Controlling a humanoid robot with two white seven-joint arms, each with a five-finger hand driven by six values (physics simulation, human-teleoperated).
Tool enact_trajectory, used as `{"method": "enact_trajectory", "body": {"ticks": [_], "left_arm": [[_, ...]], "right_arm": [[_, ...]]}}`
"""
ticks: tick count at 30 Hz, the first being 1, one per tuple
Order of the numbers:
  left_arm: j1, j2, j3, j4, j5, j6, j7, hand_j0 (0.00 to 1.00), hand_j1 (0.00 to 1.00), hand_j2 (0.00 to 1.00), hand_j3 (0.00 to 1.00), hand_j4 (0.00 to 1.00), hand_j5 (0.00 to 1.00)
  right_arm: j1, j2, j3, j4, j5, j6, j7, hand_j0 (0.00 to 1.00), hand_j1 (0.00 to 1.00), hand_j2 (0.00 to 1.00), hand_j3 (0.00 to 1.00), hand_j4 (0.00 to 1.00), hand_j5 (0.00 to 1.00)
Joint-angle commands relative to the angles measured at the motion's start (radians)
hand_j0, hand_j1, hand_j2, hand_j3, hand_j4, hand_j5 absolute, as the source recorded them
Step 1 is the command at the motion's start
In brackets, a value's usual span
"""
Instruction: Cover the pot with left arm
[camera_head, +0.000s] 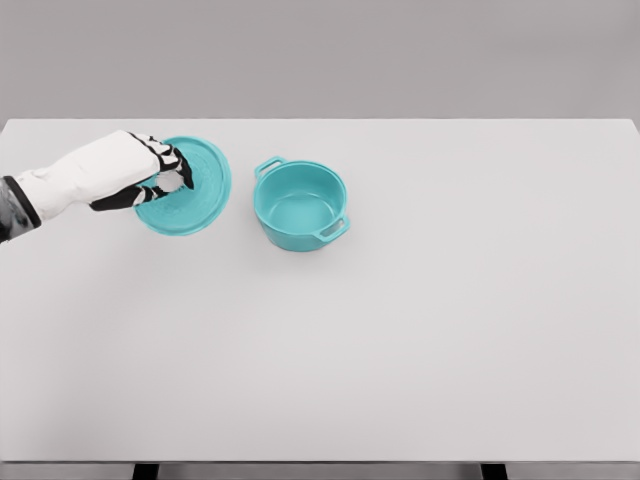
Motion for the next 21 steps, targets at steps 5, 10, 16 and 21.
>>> {"method": "enact_trajectory", "body": {"ticks": [5,10,16,21], "left_arm": [[-0.012,-0.058,-0.035,0.001,-0.001,0.003,0.0,0.52,0.52,0.52,0.52,0.52,0.52],[-0.043,-0.081,-0.097,0.004,-0.002,0.003,0.0,0.52,0.52,0.52,0.52,0.52,0.52],[-0.074,-0.118,-0.143,0.01,-0.004,0.003,0.0,0.52,0.52,0.52,0.52,0.52,0.52],[-0.098,-0.156,-0.158,0.05,-0.021,0.003,0.0,0.53,0.53,0.53,0.53,0.53,0.53]], "right_arm": [[0.0,0.0,0.0,-0.001,0.0,0.0,0.0,1.0,1.0,1.0,1.0,1.0,1.0],[0.0,0.0,0.0,-0.001,0.0,0.0,0.0,1.0,1.0,1.0,1.0,1.0,1.0],[0.0,0.0,0.0,0.001,0.0,0.0,0.0,1.0,1.0,1.0,1.0,1.0,1.0],[0.0,0.0,0.0,0.001,0.0,0.0,0.0,1.0,1.0,1.0,1.0,1.0,1.0]]}}
